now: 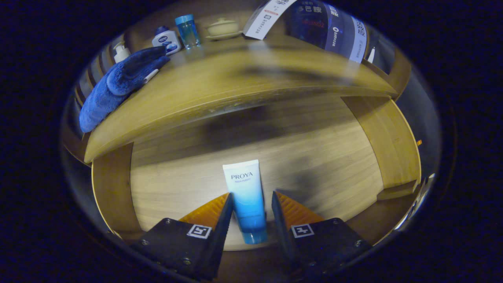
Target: Pull open the drawer, take out the items inside it, and place them on the countertop above the cabinet.
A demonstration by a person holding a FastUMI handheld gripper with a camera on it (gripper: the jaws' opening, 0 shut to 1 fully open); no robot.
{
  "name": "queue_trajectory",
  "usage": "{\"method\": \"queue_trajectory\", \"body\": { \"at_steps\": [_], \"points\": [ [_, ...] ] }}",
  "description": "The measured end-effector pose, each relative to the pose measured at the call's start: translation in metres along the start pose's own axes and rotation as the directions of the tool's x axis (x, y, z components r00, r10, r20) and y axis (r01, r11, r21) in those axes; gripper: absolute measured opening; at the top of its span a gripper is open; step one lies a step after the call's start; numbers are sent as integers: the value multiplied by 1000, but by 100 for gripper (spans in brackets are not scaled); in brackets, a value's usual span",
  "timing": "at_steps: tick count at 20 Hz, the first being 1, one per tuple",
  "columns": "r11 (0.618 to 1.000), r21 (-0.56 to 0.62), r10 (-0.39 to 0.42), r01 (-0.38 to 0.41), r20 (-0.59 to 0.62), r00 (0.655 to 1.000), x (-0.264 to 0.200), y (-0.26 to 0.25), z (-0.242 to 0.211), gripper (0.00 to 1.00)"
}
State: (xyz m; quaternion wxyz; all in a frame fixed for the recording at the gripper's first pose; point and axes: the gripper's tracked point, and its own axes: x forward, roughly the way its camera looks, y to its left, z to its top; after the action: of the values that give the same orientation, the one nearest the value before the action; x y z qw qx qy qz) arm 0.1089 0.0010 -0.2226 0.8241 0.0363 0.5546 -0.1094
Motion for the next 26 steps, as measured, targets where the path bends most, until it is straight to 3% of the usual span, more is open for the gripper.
{"method": "queue_trajectory", "body": {
  "at_steps": [5,7,11,14,19,26],
  "points": [
    [999,-6,-37,37,-74,997,6,-6,-8,61],
    [999,-24,-46,44,-65,997,8,-5,-9,48],
    [995,-32,-99,98,-25,995,5,-13,-4,43],
    [994,-53,-92,93,20,996,0,-10,0,42],
    [994,-26,-106,109,106,989,-34,-10,13,43],
    [967,-36,-241,254,207,948,-106,-25,31,42]
  ]
}}
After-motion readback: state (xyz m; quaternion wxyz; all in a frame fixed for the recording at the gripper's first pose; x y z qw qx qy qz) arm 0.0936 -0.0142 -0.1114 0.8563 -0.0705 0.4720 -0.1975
